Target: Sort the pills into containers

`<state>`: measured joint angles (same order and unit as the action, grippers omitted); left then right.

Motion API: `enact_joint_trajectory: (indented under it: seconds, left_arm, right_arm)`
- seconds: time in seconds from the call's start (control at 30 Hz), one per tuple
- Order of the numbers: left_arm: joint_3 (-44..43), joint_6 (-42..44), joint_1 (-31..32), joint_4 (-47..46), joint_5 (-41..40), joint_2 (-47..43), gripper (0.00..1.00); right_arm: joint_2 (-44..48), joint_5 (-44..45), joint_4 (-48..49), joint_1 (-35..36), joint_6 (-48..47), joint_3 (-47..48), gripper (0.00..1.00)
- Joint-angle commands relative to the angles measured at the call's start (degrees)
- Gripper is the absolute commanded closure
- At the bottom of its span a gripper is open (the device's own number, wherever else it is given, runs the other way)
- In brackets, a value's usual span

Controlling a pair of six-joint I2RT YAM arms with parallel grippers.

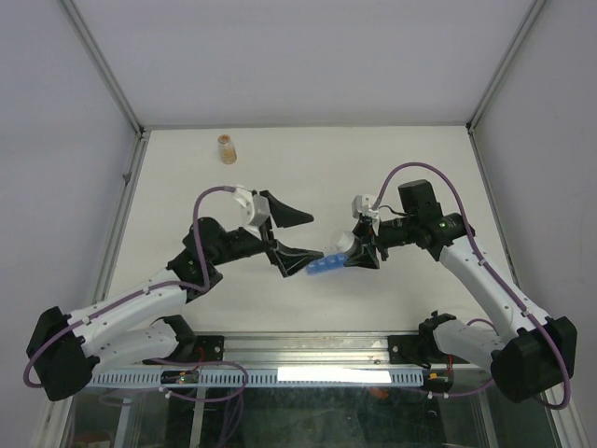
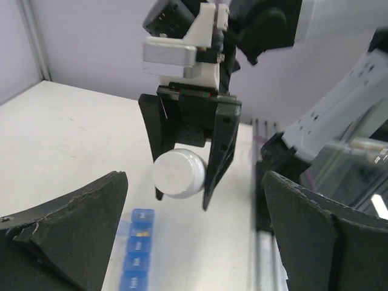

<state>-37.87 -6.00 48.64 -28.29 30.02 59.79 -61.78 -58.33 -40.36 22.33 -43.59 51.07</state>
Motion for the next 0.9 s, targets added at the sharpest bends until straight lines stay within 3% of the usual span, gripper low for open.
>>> enact_joint_trajectory:
  seconds: [0.0, 0.13, 0.33, 0.87]
  left_arm:
    - [4.6, -22.3, -1.2, -4.7, -13.0, -7.7, 0.02]
    - [1.0, -32.8, -1.0, 6.2, -14.6, -6.7, 0.15]
    - [-10.1, -28.6, 6.6, 26.1, -26.4, -1.3, 0.26]
    - [-19.2, -24.1, 8.4, 29.4, -20.6, 9.4, 0.36]
  right_arm:
    - [1.2, -1.4, 2.5, 0.0, -0.1, 1.7, 1.00]
    - [0.7, -1.3, 2.5, 0.0, 0.0, 1.7, 1.00]
    - [0.2, -0.9, 2.7, -0.1, 0.0, 1.5, 1.00]
    - [0.2, -0.8, 2.7, -0.1, 0.1, 1.5, 1.00]
